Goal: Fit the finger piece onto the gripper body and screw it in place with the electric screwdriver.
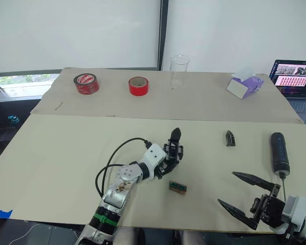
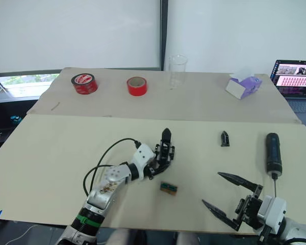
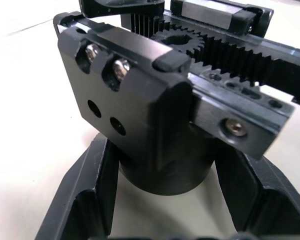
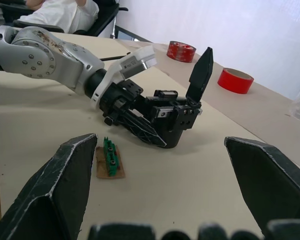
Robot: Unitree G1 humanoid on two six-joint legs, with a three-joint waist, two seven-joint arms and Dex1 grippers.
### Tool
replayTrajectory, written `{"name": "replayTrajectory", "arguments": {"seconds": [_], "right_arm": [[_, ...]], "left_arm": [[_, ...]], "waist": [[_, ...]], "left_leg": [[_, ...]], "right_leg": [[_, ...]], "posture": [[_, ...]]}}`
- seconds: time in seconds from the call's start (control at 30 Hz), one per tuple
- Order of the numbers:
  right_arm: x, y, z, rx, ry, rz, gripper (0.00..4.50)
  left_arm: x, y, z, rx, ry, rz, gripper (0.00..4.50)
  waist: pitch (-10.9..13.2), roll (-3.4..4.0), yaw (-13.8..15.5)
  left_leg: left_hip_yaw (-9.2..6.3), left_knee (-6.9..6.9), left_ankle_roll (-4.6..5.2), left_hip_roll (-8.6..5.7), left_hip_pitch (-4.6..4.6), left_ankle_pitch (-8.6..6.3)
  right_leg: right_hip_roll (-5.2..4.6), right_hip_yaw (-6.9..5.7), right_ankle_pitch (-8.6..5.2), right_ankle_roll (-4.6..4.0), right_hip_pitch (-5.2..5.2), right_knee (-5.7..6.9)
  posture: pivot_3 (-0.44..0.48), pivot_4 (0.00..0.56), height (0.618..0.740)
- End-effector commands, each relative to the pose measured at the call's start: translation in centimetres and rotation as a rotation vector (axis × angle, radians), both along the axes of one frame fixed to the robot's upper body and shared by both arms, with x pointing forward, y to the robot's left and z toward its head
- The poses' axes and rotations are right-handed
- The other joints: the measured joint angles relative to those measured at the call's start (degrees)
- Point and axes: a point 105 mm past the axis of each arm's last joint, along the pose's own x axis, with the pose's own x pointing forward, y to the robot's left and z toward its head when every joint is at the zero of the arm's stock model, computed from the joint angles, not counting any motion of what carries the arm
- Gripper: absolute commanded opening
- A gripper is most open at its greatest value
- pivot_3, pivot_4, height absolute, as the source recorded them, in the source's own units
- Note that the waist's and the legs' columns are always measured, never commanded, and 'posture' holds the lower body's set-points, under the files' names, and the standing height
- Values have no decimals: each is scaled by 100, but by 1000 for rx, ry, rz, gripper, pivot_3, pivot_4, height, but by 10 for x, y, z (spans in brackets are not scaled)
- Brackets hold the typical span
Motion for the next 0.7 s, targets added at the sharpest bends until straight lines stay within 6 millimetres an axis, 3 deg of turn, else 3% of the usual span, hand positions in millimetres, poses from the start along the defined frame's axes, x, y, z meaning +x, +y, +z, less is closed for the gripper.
{"name": "replayTrajectory", "arguments": {"seconds": [0.03, 0.2, 0.27, 0.37, 0.57, 0.7], "right_arm": [[0, 0, 5, -11, -16, 9, 4500], [1, 0, 4, -6, -10, -3, 4500], [1, -1, 7, 3, -8, -27, 4500], [0, -5, 11, 17, -7, -73, 4500], [-10, -21, 8, 72, 28, -245, 4500], [-19, -26, -4, 128, 113, -385, 4500]], "left_arm": [[-1, 2, -5, 17, -3, 14, 2275], [-2, 6, -5, -12, 35, 10, 2275], [-6, 14, -2, -8, 22, -22, 3322], [-11, 33, 5, -5, -30, -84, 4431], [-8, 97, -1, -23, 1, -100, 4431], [-22, 123, 19, -114, -3, -261, 4431]], "waist": [[0, 0, 0], [-1, 1, -8], [-1, 2, -13], [-7, 11, -55], [-12, 21, -55], [-13, 23, -38]], "left_leg": [[0, 0, 0, 0, 0, 0], [0, 0, 0, 1, 0, 0], [0, 0, 0, 1, 0, 0], [1, -4, -1, 4, 0, 0], [1, -9, -13, 15, -1, 6], [2, -11, -17, 15, -3, 3]], "right_leg": [[0, 0, 0, 0, 0, 0], [1, -1, 1, 2, 0, 1], [1, 0, 1, 2, 0, 1], [4, 0, 1, 2, -7, 4], [7, -3, -19, -32, -17, 14], [4, -3, -21, -32, -23, 9]], "posture": [[0, 150, 740], [0, 150, 740], [0, 150, 740], [0, 150, 740], [0, 150, 740], [0, 150, 740]]}}
